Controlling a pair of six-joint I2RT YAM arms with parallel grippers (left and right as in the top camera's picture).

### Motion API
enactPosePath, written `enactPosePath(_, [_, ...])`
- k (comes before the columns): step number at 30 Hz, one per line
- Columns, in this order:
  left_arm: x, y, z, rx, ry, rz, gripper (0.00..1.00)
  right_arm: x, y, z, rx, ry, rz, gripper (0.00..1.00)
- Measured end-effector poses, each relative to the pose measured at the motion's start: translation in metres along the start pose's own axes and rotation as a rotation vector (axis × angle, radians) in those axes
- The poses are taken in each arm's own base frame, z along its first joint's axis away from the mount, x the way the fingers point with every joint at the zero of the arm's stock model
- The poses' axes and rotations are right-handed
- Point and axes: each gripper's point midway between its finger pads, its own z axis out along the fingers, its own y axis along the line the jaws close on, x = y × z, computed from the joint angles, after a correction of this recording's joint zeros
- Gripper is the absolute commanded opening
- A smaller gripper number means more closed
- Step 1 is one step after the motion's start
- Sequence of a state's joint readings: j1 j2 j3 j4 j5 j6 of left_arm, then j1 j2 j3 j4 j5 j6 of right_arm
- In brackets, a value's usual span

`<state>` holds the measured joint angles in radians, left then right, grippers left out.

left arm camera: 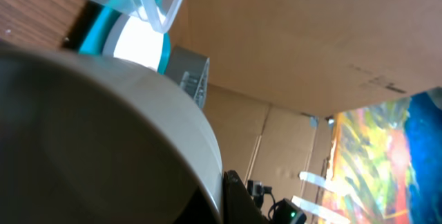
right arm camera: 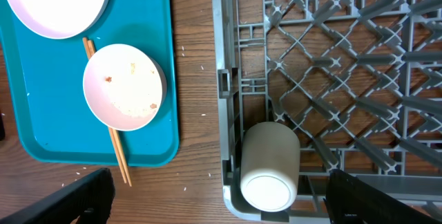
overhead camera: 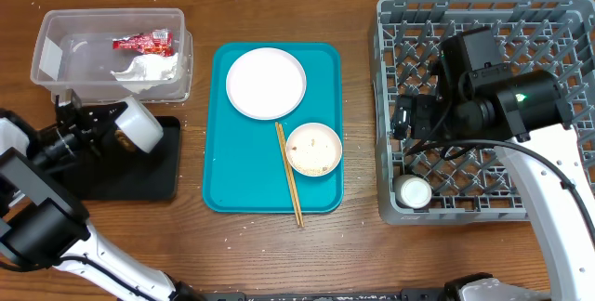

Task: Sort waste into correct bins and load items into the dishwasher
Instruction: 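Return the grey bowl to the teal tray and release it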

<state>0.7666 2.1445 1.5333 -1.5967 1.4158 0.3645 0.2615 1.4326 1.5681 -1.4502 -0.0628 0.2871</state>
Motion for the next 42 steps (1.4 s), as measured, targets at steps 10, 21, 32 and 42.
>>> enactPosePath(10, [0.057, -0.028, 0.063, -0.261, 0.254, 0.458, 0.04, -0.001, 0.000, 0.000, 0.003, -0.003, -0.022, 1.00])
enactPosePath(21, [0.135, 0.044, 0.152, -1.100, 0.492, 0.780, 0.04, -0.001, -0.002, 0.000, 0.009, -0.003, -0.026, 1.00])
enactPosePath(32, [0.147, 0.128, 0.169, -1.362, 0.497, 0.878, 0.41, -0.003, -0.001, 0.000, 0.008, -0.012, -0.027, 1.00])
enactPosePath(42, [0.156, 0.117, 0.171, -1.387, 0.508, 0.884, 0.63, -0.003, -0.001, 0.000, 0.008, -0.013, -0.027, 1.00])
